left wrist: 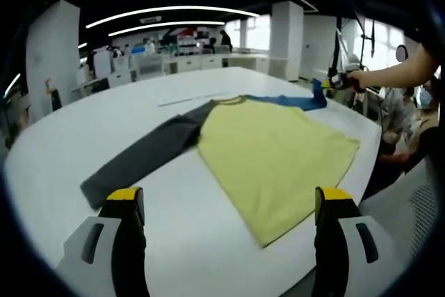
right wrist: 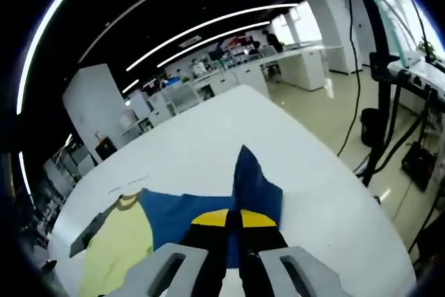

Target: Fold the garment on the visible template until the final outline fits inside the template.

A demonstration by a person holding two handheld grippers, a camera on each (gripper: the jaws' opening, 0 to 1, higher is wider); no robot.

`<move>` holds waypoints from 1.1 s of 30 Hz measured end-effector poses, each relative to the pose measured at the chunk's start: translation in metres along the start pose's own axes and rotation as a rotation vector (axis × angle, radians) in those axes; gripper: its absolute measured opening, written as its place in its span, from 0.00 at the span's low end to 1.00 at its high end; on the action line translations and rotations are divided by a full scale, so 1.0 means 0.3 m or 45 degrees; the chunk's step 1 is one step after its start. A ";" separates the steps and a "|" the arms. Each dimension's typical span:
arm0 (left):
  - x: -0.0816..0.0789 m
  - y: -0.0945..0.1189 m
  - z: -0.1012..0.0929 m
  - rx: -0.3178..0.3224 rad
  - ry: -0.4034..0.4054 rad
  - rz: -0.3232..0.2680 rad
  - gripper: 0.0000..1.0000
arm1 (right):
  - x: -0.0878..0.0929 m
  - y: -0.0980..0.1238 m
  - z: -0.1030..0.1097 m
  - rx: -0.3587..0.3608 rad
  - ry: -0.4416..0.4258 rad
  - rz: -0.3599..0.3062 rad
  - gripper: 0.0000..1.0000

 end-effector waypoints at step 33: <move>-0.003 0.002 -0.026 0.026 -0.022 0.011 0.99 | 0.033 -0.102 0.316 -0.204 0.112 0.029 0.00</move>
Point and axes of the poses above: the point that each gripper's makers call its tool centre point, and the gripper's own axes: y roughly backward along the fingers, z roughly to its left, x roughly out of its underside, the point moved 7 cm from there along y, roughly backward along the fingers, and after that the axes turned 2 degrees about x, right-handed, at the moved point
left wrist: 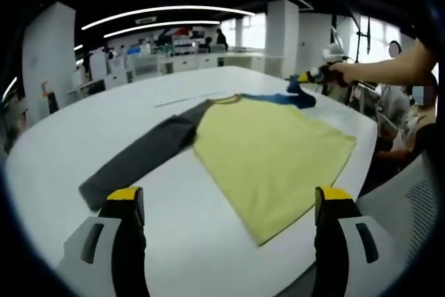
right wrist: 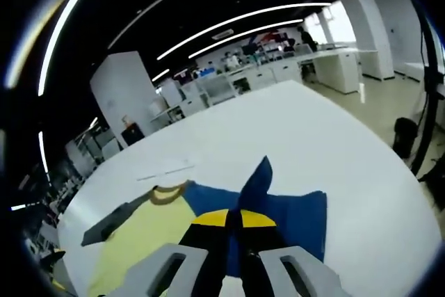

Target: Fold the garment on the visible template until the final outline fits inside the template.

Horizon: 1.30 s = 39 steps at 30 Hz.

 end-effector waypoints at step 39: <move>0.026 0.006 -0.010 0.001 0.020 0.013 0.99 | 0.057 -0.140 0.330 -0.181 0.035 0.033 0.00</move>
Point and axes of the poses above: the point that each gripper's makers call its tool centre point, and the gripper's own axes: y roughly backward along the fingers, z roughly to its left, x roughly out of its underside, the point moved 7 cm from there along y, roughly backward along the fingers, and after that the axes turned 2 degrees about x, right-handed, at the moved point
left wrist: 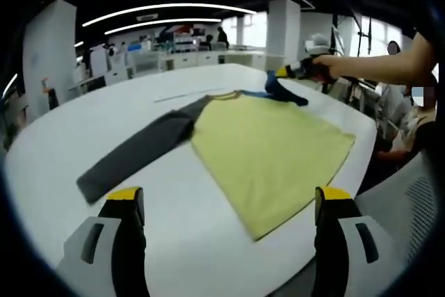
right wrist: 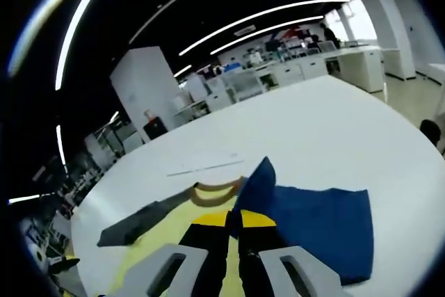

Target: Fold the garment on the visible template until the final outline fits inside the template.

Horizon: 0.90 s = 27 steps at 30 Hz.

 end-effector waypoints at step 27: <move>0.013 0.011 0.002 -0.006 0.007 -0.010 0.99 | 0.090 -0.147 0.254 -0.162 0.210 0.152 0.00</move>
Point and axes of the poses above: the point that each gripper's makers call its tool centre point, and the gripper's own axes: y roughly backward along the fingers, z roughly to its left, x roughly out of its underside, the point moved 7 cm from there along y, roughly backward along the fingers, and after that the axes turned 2 degrees about x, right-handed, at the moved point
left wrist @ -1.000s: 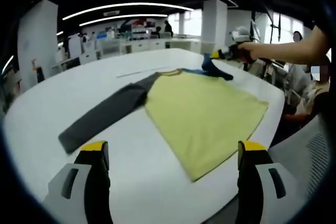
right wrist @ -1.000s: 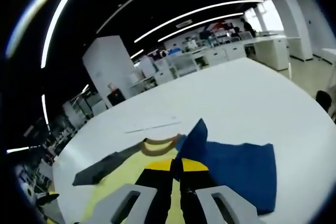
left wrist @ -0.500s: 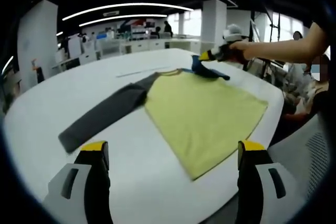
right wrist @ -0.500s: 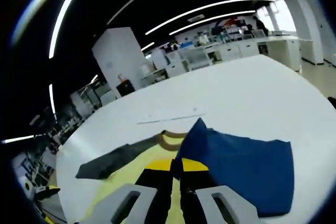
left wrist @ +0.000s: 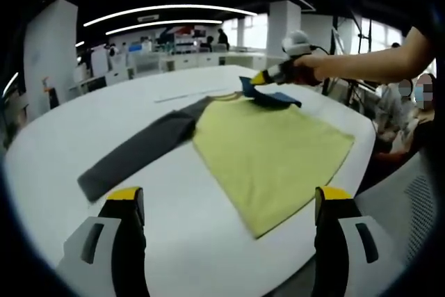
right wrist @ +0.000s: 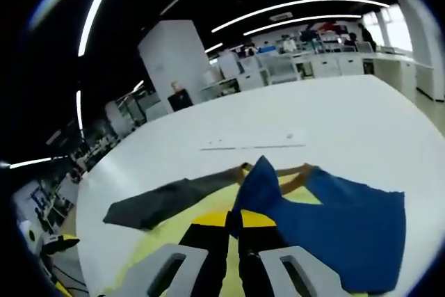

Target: Fold the garment on the visible template until the final outline fits inside the template.

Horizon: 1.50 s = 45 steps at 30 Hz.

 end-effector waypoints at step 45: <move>0.012 0.006 0.010 -0.011 0.032 -0.021 0.99 | 0.081 -0.141 0.257 -0.204 0.357 0.169 0.00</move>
Point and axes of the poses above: the point that each gripper's makers call its tool centre point, and the gripper's own axes: y roughly backward along the fingers, z roughly to its left, x roughly out of its underside, the point moved 7 cm from there along y, roughly backward along the fingers, and after that the axes turned 2 degrees about x, right-handed, at the moved point
